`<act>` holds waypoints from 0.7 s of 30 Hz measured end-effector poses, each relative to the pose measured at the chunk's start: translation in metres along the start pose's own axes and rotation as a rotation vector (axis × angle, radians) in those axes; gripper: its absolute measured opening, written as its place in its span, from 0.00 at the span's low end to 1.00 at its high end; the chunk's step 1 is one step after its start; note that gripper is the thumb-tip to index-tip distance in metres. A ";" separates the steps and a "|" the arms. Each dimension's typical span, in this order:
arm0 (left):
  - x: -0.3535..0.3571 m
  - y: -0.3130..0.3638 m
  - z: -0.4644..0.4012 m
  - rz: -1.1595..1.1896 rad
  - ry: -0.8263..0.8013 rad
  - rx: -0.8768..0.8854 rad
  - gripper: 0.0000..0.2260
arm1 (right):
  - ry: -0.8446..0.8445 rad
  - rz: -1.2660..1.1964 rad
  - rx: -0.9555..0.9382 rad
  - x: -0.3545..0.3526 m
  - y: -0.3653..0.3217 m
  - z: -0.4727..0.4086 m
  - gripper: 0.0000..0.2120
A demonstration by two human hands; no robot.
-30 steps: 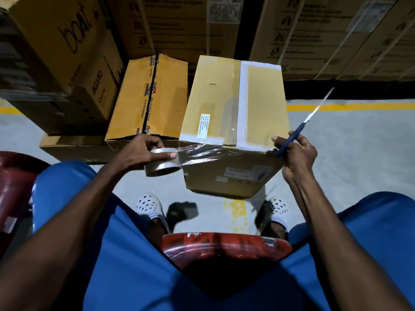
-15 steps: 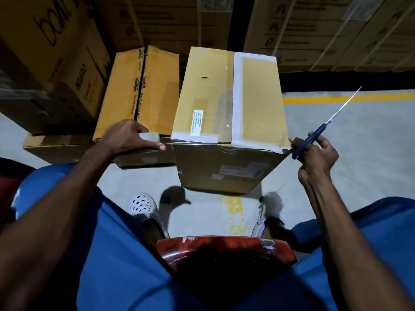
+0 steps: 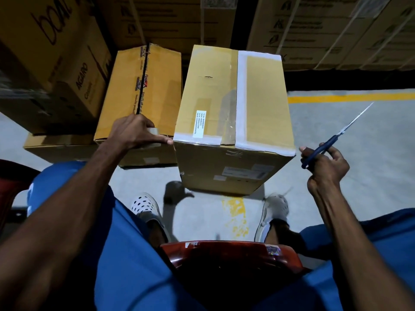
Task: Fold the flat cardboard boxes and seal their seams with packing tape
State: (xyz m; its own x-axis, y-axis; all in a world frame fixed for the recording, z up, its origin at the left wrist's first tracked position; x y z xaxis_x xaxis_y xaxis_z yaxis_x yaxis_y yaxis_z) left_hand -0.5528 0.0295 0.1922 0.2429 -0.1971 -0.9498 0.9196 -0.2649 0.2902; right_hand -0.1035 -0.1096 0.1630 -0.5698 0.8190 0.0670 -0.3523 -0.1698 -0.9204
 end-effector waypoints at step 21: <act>0.017 0.009 -0.018 -0.057 -0.009 -0.043 0.46 | -0.010 0.017 -0.004 -0.022 0.024 -0.022 0.22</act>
State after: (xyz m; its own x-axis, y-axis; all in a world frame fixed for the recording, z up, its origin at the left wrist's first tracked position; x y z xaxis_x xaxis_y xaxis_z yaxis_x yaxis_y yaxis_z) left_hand -0.5350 0.0407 0.1765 0.1872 -0.1909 -0.9636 0.9444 -0.2348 0.2300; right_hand -0.0833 -0.1197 0.1314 -0.5835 0.8102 0.0549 -0.3396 -0.1820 -0.9228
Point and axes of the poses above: each hand's wrist, its own z-axis away from the middle knuckle, its own x-axis out of the palm, y = z × x, the point moved 5 cm from there along -z, towards the middle knuckle, and after that the axes turned 6 degrees about x, right-handed, at the moved point
